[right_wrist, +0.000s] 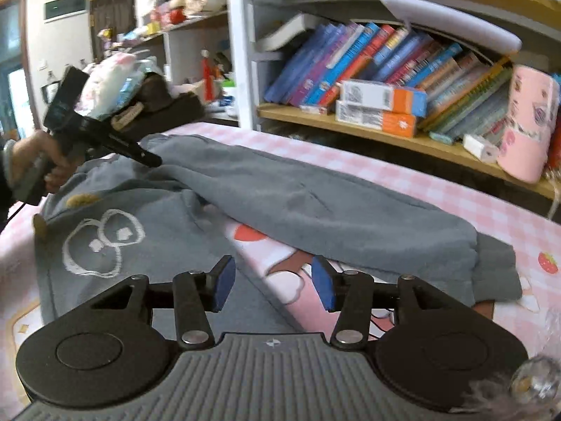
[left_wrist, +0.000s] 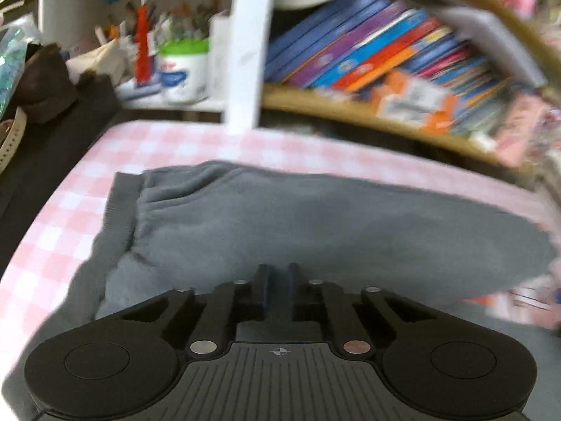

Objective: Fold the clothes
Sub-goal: 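Grasp the other sleeve cuff with the right tool, then lay the sleeve across the body and open the right tool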

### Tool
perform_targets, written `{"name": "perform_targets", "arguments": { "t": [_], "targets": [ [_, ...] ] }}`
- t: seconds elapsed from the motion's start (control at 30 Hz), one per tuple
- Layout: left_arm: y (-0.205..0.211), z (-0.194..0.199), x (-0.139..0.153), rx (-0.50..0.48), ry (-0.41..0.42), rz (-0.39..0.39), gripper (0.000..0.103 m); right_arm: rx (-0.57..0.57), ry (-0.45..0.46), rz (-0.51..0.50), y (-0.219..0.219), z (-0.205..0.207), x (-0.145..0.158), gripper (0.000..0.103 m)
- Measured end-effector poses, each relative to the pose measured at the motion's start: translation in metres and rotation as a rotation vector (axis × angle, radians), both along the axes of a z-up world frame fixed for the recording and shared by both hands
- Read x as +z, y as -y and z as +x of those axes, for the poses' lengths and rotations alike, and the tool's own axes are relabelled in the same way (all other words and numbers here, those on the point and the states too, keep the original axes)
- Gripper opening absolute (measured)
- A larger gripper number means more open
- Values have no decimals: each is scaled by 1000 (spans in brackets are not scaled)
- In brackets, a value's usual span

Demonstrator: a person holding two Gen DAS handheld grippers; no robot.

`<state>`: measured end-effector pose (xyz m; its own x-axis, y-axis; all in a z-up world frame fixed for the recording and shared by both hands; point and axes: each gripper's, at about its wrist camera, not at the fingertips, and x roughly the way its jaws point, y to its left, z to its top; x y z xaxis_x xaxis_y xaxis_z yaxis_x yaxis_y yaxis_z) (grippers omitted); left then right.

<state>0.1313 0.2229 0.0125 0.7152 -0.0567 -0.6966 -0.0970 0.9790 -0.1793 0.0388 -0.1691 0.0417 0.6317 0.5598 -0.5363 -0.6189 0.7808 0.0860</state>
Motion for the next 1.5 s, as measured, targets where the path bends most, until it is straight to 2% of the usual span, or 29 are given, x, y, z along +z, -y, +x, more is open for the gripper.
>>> {"name": "perform_targets", "arguments": {
  "t": [0.1, 0.2, 0.27, 0.37, 0.5, 0.6, 0.67, 0.73, 0.8, 0.83, 0.87, 0.97, 1.07, 1.1, 1.17, 1.23, 1.27, 1.33, 1.37, 1.5],
  "targets": [
    [-26, 21, -10, 115, 12, -28, 3, -62, -28, 19, 10, 11, -5, 46],
    [-38, 32, -14, 256, 40, 13, 4, -145, -49, 36, 23, 22, -10, 46],
    [-38, 31, -13, 306, 47, 34, 4, -199, -71, 47, 32, 30, -14, 46],
    [-35, 17, -9, 283, 71, 22, 7, -267, -100, 84, 47, 41, -17, 46],
    [-22, -21, -6, 162, 92, 28, 8, -334, -133, 148, 65, 64, -14, 53],
    [-11, -51, -6, 114, 114, 38, 11, -413, -204, 173, 73, 92, -16, 53],
    [-5, -68, -6, 102, 136, 34, 29, -442, -224, 154, 70, 106, -19, 53],
    [-1, -82, -7, 98, 153, 28, 37, -457, -224, 134, 66, 116, -22, 53],
    [2, -89, -11, 99, 152, 29, 39, -411, -216, 227, 68, 114, -15, 27],
    [3, -90, -14, 97, 144, 35, 39, -382, -213, 284, 69, 113, -11, 22],
    [5, -91, -15, 93, 147, 52, 40, -353, -210, 341, 70, 111, -6, 13],
    [10, -94, -14, 98, 161, 80, 42, -265, -201, 511, 74, 106, 7, 10],
    [10, -97, -20, 102, 192, 52, 50, -251, -33, 703, 102, 81, 44, 10],
    [9, -97, -20, 99, 196, 37, 50, -303, 31, 669, 106, 74, 52, 10],
    [7, -97, -20, 91, 205, 6, 54, -465, 140, 461, 104, 69, 55, 10],
    [7, -97, -20, 70, 210, -16, 59, -553, 117, 209, 91, 86, 31, 10],
    [7, -96, -20, 62, 211, -21, 62, -562, 68, 139, 88, 95, 16, 11],
    [9, -96, -20, 45, 213, -26, 69, -551, -59, 55, 84, 113, -17, 12],
    [9, -96, -20, 38, 213, -27, 71, -547, -76, 31, 82, 116, -24, 17],
    [12, -96, -20, 26, 210, -22, 76, -552, -40, -1, 80, 115, -27, 20]
  ]
}}
